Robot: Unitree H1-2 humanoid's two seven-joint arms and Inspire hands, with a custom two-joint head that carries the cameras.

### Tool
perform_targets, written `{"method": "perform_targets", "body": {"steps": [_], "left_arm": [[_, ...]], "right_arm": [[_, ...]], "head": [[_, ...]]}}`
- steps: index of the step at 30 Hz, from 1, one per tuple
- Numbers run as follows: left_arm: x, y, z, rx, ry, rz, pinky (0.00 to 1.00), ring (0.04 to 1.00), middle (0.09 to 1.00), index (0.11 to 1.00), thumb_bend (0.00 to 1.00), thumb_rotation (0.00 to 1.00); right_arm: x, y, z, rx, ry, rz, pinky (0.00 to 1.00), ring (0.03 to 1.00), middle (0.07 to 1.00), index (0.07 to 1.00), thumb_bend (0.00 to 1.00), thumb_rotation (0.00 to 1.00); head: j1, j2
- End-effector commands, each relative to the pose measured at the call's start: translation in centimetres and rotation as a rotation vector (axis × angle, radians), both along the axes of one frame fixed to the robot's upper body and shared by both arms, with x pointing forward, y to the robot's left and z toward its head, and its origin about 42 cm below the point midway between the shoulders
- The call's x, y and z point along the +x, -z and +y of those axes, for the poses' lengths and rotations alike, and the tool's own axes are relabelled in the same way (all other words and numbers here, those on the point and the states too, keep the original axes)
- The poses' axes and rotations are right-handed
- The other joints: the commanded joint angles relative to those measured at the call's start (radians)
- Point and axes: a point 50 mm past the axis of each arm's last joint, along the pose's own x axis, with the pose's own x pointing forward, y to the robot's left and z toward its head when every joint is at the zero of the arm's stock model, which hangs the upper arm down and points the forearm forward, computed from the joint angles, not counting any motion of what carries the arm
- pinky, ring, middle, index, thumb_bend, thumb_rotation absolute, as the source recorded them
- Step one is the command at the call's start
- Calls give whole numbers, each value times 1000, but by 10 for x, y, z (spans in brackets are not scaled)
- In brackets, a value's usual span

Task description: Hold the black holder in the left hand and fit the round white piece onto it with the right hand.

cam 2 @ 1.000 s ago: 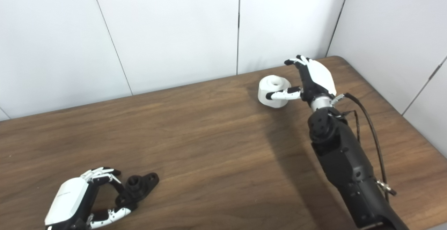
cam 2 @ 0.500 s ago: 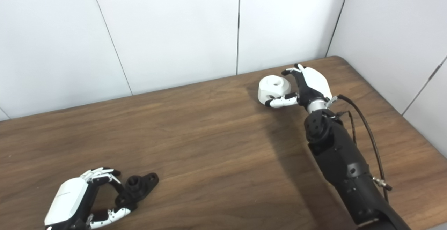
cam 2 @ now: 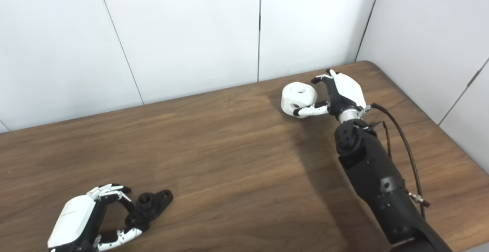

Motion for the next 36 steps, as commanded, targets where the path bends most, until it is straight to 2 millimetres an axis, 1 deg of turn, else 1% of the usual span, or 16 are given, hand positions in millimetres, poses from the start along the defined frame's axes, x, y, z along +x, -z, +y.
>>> {"method": "perform_targets", "body": {"steps": [1,11,16,19,26,36], "left_arm": [[-8,10,7,49,-6,68,888,833,745,484,521,45],[-9,9,7,49,-1,67,888,834,745,484,521,45],[-9,9,7,53,-2,68,890,831,744,484,521,45],[-9,10,7,53,-2,66,888,830,743,484,521,45],[-9,11,7,55,-4,70,889,831,742,484,521,45],[-9,10,7,54,-6,71,888,829,743,484,521,45]], "right_arm": [[10,-33,-6,-49,3,-106,996,1000,961,744,891,342],[12,-33,-1,-43,2,-114,1000,1000,955,713,878,336],[18,-33,0,-54,1,-111,1000,1000,952,699,885,338],[21,-33,1,-64,2,-105,1000,1000,956,698,888,326],[27,-34,2,-56,4,-98,1000,1000,955,707,870,331],[30,-37,4,-65,-2,-95,1000,1000,947,696,866,328]], "head": [[-2,1],[-1,1],[-5,5],[-5,6],[-3,8],[-7,12]]}}
